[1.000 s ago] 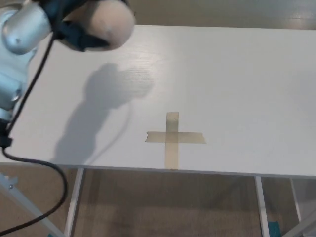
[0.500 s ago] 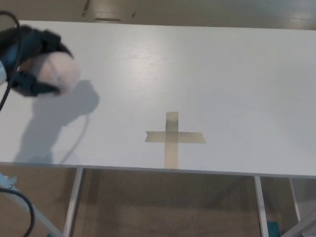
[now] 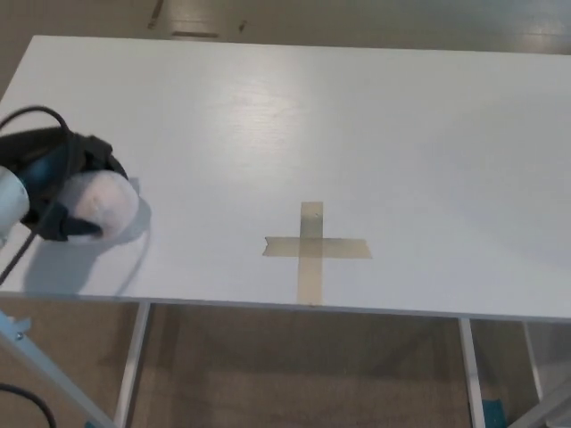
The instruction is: Use the left hand to take the pink dumpling toy on a person's hand and put it on the desk.
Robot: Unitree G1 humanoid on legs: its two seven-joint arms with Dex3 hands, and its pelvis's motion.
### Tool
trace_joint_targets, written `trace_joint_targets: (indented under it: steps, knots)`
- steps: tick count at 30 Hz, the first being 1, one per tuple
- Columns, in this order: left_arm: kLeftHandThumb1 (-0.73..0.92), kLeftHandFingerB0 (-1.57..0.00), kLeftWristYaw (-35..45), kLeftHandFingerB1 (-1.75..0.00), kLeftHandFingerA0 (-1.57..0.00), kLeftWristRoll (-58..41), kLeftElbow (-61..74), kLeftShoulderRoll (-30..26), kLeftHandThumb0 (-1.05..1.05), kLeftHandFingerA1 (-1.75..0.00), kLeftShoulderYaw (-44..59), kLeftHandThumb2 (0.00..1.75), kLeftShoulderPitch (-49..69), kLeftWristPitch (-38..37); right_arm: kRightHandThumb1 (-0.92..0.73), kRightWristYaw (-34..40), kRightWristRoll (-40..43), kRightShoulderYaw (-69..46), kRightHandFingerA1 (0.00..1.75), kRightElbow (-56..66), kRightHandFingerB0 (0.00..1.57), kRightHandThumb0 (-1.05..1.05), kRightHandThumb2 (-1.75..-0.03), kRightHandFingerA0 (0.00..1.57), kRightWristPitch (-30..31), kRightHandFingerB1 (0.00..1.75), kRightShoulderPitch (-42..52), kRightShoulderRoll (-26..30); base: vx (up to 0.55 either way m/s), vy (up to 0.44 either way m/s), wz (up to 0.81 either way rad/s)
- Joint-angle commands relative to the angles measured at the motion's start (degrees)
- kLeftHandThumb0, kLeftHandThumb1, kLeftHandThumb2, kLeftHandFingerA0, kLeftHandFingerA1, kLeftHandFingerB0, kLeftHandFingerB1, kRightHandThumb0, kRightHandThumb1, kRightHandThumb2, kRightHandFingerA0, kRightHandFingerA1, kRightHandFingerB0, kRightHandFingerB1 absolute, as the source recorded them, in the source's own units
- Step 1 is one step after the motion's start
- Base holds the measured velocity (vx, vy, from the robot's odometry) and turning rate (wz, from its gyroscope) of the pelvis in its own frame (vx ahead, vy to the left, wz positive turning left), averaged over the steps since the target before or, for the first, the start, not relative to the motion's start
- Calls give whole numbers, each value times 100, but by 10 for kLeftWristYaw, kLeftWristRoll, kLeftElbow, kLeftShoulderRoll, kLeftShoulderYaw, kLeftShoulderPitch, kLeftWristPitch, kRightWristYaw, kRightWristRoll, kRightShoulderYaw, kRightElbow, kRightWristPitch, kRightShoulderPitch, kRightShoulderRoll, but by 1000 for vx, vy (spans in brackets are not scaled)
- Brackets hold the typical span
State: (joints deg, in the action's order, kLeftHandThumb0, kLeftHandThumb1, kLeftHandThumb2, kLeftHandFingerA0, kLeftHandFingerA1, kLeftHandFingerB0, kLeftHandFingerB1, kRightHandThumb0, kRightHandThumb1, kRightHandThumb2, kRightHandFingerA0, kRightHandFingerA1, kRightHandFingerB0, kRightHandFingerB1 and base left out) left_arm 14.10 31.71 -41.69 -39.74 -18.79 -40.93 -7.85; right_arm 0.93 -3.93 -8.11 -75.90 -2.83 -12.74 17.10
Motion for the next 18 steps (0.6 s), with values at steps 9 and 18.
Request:
trace_joint_targets:
  steps: [9,18]
  knots:
    - [45,0,45,-9,0,4,75,13,-76,0,-5,81,43,45,-70,-6,2,-4,43,0,50,-25,-61,57,2,41,2,1,0,0,0]
    - [53,0,81,-7,0,-25,133,16,-87,0,33,57,59,106,-70,-10,1,-2,43,-1,51,-25,-61,58,7,41,2,2,0,0,0]
